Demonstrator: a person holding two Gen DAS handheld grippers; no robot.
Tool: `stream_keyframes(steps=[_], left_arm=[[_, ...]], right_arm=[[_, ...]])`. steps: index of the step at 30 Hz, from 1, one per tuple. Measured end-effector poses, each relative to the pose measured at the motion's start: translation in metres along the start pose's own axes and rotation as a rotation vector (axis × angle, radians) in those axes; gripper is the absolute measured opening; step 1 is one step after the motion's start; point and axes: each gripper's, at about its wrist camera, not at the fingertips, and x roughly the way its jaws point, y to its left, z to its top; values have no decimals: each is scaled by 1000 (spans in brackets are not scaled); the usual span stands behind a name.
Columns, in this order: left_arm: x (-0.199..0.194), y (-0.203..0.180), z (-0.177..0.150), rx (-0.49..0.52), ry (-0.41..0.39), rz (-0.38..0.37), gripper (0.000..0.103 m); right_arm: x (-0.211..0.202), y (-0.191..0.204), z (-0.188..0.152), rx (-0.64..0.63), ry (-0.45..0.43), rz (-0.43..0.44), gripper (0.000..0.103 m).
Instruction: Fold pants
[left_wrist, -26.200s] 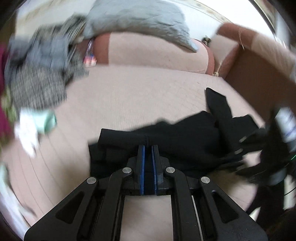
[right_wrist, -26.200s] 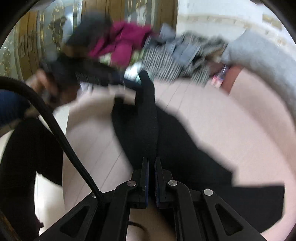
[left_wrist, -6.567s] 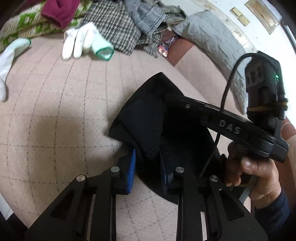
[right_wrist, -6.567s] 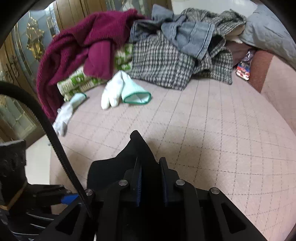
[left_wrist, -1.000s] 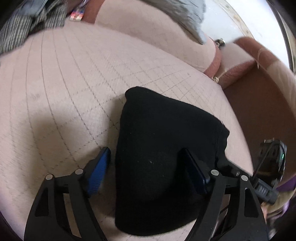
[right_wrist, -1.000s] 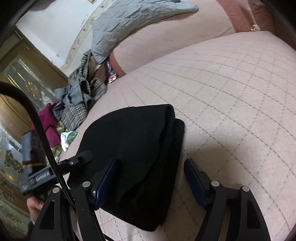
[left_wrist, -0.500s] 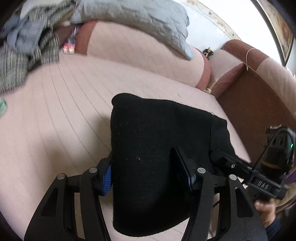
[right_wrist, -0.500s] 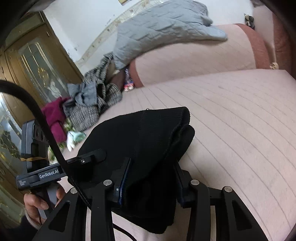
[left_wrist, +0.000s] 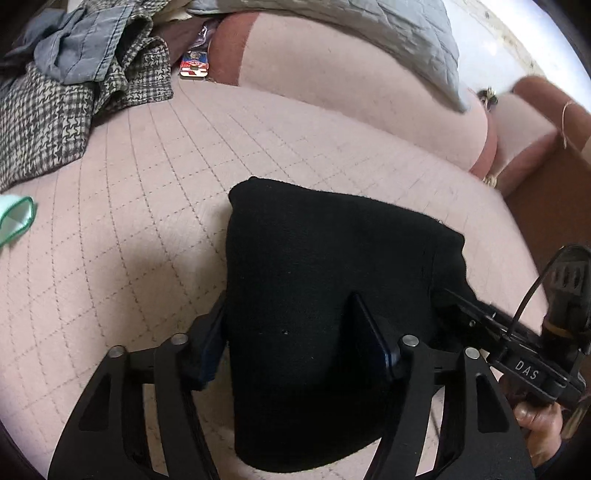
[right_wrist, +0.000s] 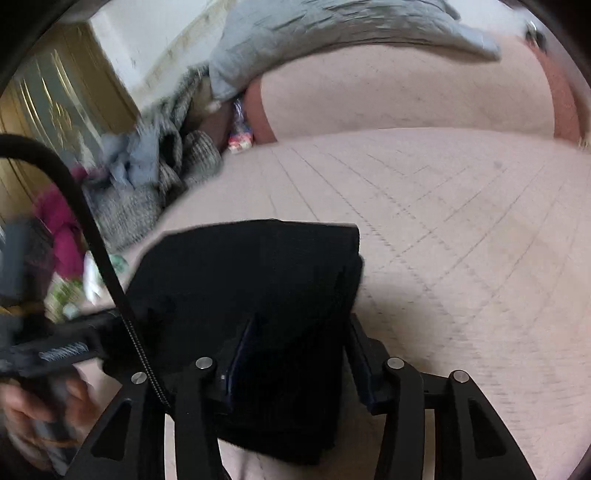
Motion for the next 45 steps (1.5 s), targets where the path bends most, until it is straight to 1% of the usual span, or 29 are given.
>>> stream_keyframes(steps=[1,3,7,11,16,19,20,22,23,25,30,33,40,45], left_arm=[[0,-1,0,3,2,0,66],[-2,-2,-2,18,-7,13,66],[-13,-4,-5,14,-24,37,66],[-32,-12,-9,54,-91,105,66],[-62,-17,-17,71,-180,120,66],[-77,-20,-21,87,-223,125,66],[-83,-22,-22,102,-243,135,66],[-89,-26,-24,127,-272,152,66],[-93,-27,-25,143,-283,159,66],[-97,-27,-25,155,-294,161,66],[-107,-20,-24,152,-321,175,66],[-111,-15,-26,143,-332,189,66],[-121,-11,-33,122,-356,211,66],[-124,-16,-41,126,-353,213,66]], right_arm=[[-1,-4,1,30,7,15,46],[-6,-5,2,45,8,21,46],[-30,11,1,-40,-10,-41,46],[-61,33,1,-134,-61,-81,50],[-85,59,-7,-211,-97,-96,50],[-96,69,-11,-212,-142,-108,51],[-98,72,-13,-215,-156,-126,52],[-100,81,-14,-223,-177,-175,64],[-102,83,-15,-228,-186,-188,64],[-105,88,-16,-231,-204,-171,64],[-104,95,-16,-207,-200,-158,64],[-105,103,-20,-217,-196,-150,64],[-101,108,-27,-207,-173,-171,64],[-101,108,-32,-197,-149,-187,64]])
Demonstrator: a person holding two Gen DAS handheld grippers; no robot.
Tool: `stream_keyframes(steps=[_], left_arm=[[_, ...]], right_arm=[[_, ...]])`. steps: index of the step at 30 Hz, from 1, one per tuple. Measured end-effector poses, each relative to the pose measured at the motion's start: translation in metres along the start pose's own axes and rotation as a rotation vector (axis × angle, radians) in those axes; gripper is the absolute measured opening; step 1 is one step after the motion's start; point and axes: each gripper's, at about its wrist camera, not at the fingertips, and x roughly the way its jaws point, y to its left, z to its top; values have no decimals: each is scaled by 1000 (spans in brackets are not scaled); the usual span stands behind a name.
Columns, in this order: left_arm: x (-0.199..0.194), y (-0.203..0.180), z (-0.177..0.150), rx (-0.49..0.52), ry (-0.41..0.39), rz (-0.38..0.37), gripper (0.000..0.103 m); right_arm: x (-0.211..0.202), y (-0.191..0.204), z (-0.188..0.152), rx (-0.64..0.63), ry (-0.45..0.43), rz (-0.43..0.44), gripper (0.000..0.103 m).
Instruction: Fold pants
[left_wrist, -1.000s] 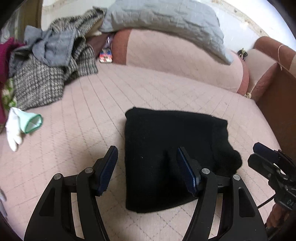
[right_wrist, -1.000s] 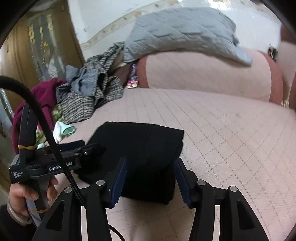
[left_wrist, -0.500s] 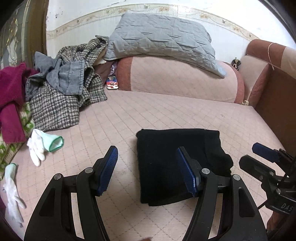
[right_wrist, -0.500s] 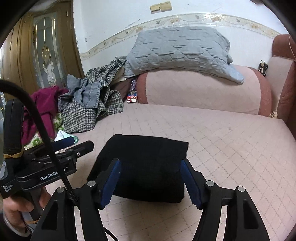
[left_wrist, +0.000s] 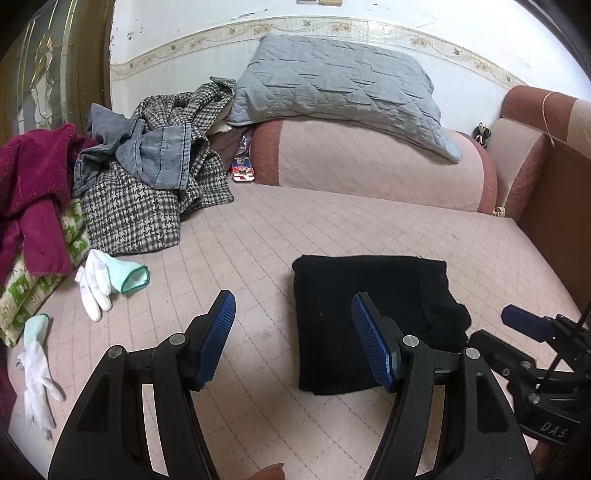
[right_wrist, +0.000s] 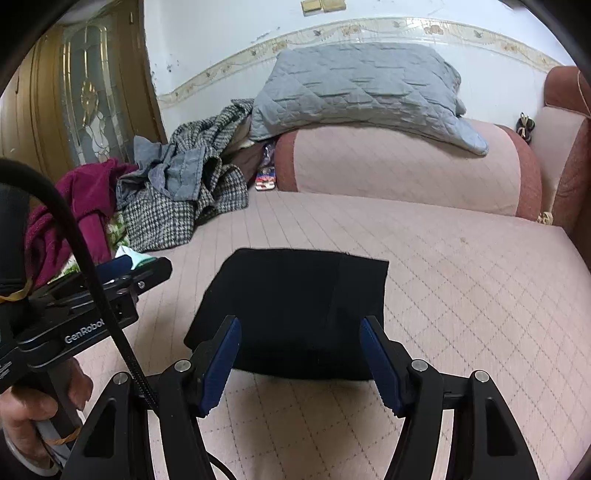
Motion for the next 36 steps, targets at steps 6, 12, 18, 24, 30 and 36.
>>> stream_keyframes(steps=[6,12,18,24,30,36], left_arm=[[-15,-10,-6,16,-10,4,66],[-27,-9,-11,-24,-11,-1,66],[-27,-9,-18,-41,1,3,66],[-28,-12,-20,-20,-11,3,66],[-29,-13,-20,6,-23,21,66],[-32,-11,-21,-6,-34,20,66]], right_arm=[[-7,5,-8,-1,10,7,64],[-15,1,-8,6,11,8,64],[-23,-2,-7,9,8,11,64],[-25,-5,-9,15,14,7,64],[-26,-2,-9,11,15,11,64],[-25,0,-12,14,22,19,64]])
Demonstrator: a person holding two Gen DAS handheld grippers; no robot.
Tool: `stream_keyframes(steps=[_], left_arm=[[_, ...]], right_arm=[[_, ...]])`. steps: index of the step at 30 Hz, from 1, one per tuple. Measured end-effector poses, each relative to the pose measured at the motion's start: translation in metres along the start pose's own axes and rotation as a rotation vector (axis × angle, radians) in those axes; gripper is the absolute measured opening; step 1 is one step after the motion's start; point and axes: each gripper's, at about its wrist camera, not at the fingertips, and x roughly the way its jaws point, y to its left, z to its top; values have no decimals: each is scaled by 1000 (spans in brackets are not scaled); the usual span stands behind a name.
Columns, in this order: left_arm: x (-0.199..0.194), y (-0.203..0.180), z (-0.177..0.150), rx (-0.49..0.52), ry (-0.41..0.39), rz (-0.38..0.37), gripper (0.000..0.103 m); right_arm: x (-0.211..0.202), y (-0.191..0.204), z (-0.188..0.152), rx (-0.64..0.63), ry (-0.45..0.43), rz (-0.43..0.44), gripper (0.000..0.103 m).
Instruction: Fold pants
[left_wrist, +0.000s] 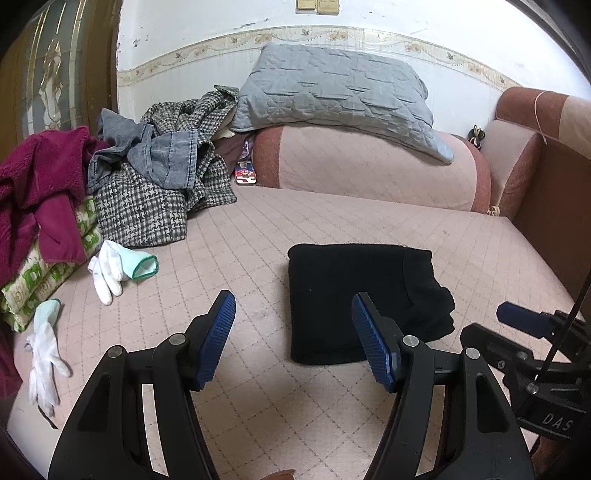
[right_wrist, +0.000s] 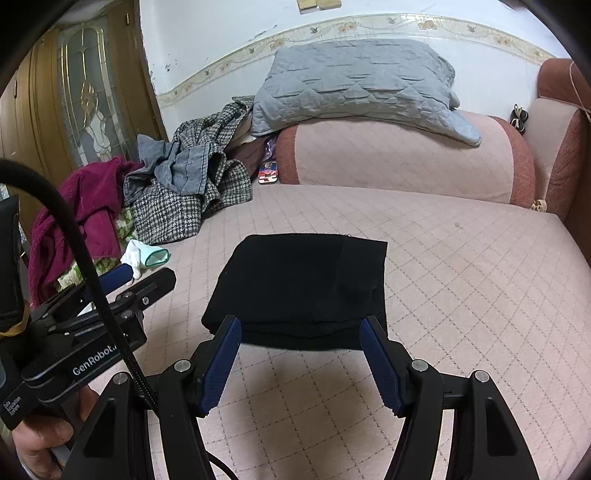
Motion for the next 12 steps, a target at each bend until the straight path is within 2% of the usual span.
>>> stream_keyframes(steps=[8,12], left_arm=[[-2,1,-1,-4,-26,-6,66],[1,1,-4,3,-8,-7,66]], right_arm=[[1,-2,-3,1,12,5,64],[-1,-5,-3,6,15,5,64]])
